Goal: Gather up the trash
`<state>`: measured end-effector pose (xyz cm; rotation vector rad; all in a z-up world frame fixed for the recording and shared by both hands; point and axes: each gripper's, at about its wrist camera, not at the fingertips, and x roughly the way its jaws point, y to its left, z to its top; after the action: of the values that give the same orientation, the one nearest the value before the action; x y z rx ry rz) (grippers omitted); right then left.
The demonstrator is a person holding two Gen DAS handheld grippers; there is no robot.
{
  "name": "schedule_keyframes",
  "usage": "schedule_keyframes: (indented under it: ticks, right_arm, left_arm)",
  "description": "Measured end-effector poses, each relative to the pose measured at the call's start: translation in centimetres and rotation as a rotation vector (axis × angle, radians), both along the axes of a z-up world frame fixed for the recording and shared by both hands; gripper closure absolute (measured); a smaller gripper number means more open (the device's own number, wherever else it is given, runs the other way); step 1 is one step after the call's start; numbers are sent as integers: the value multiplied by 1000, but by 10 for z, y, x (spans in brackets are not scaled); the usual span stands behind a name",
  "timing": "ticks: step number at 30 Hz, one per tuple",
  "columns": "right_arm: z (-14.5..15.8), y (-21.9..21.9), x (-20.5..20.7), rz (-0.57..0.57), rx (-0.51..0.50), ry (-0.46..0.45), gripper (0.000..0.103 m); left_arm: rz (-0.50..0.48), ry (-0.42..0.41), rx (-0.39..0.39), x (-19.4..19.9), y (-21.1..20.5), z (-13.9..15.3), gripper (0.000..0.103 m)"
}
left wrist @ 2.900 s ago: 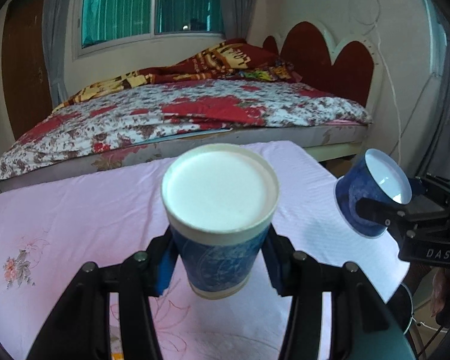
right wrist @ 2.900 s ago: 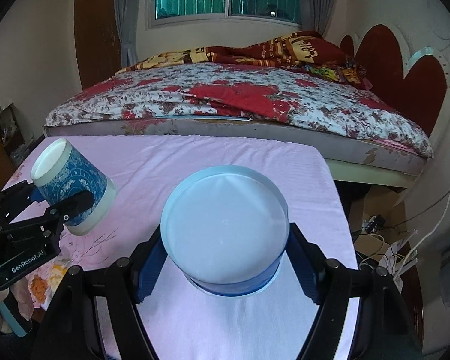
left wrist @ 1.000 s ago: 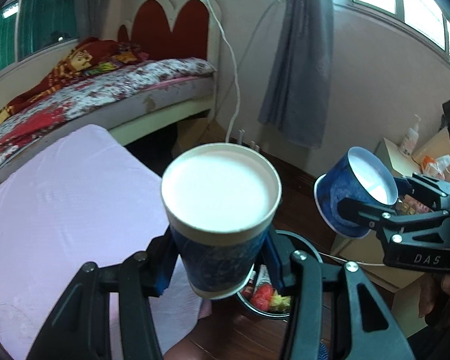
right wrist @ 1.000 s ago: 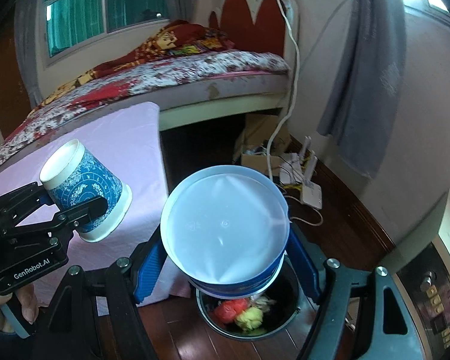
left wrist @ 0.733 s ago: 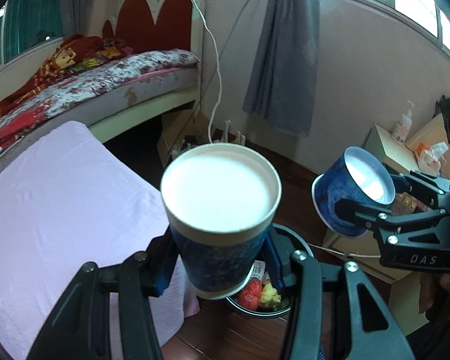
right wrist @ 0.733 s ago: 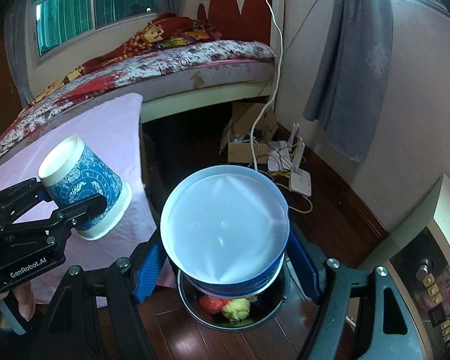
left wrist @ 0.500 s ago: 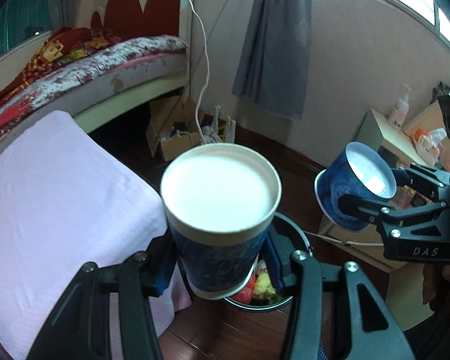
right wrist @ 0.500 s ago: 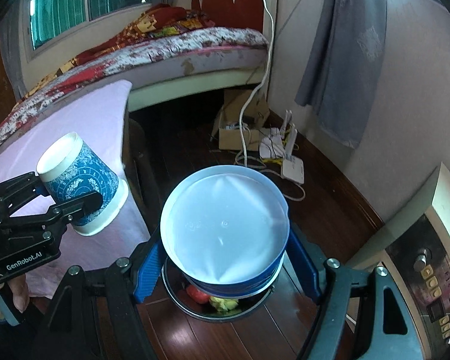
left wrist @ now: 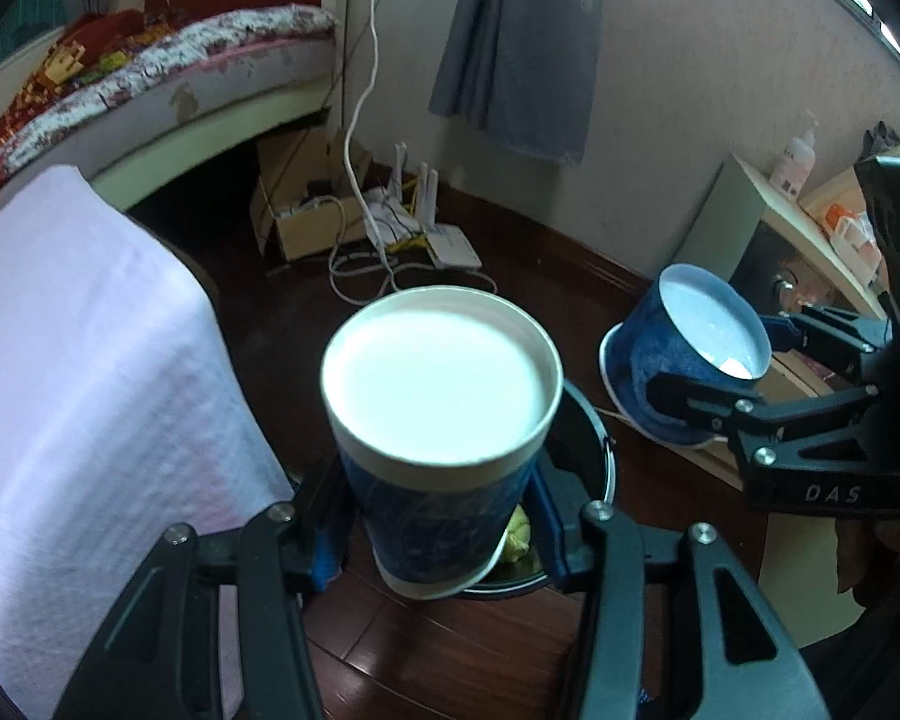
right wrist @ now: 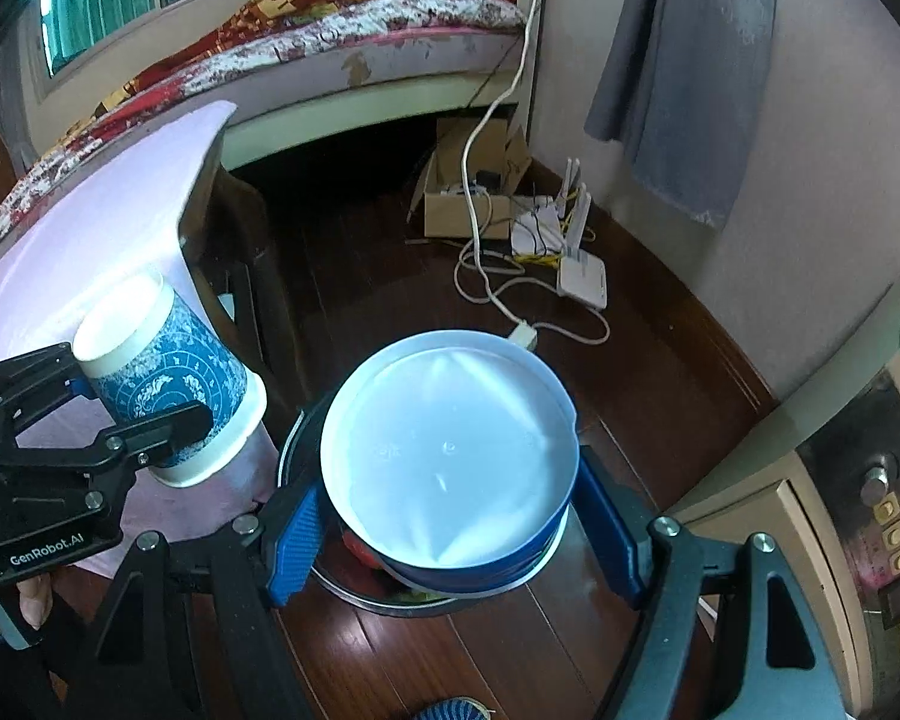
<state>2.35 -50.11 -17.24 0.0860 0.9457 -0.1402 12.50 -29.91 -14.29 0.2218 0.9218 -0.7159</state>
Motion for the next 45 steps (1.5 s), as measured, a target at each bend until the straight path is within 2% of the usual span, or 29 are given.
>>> schedule_keyframes:
  ticks: [16, 26, 30, 33, 34, 35, 37, 45]
  right_arm:
    - [-76, 1, 37, 117, -6, 142, 25]
    - [-109, 3, 51, 192, -11, 219, 25]
    - [-119, 4, 55, 228, -16, 236, 25]
    - [-125, 8, 56, 267, -40, 234, 24]
    - [-128, 8, 55, 281, -53, 234, 18]
    - [-133, 7, 55, 278, -79, 251, 1]
    - [-138, 1, 51, 273, -54, 288, 0]
    - [-132, -12, 44, 202, -60, 256, 0]
  left_arm:
    - [-39, 151, 60, 19, -15, -60, 51]
    - [-44, 195, 70, 31, -16, -79, 50]
    - [-54, 237, 54, 40, -16, -88, 49]
    - [-99, 303, 12, 41, -18, -96, 36]
    - [-82, 305, 37, 43, -19, -100, 27]
    - [-56, 294, 54, 44, -17, -100, 19]
    - [-6, 295, 30, 49, -5, -98, 13]
    - [73, 194, 113, 43, 8, -96, 8]
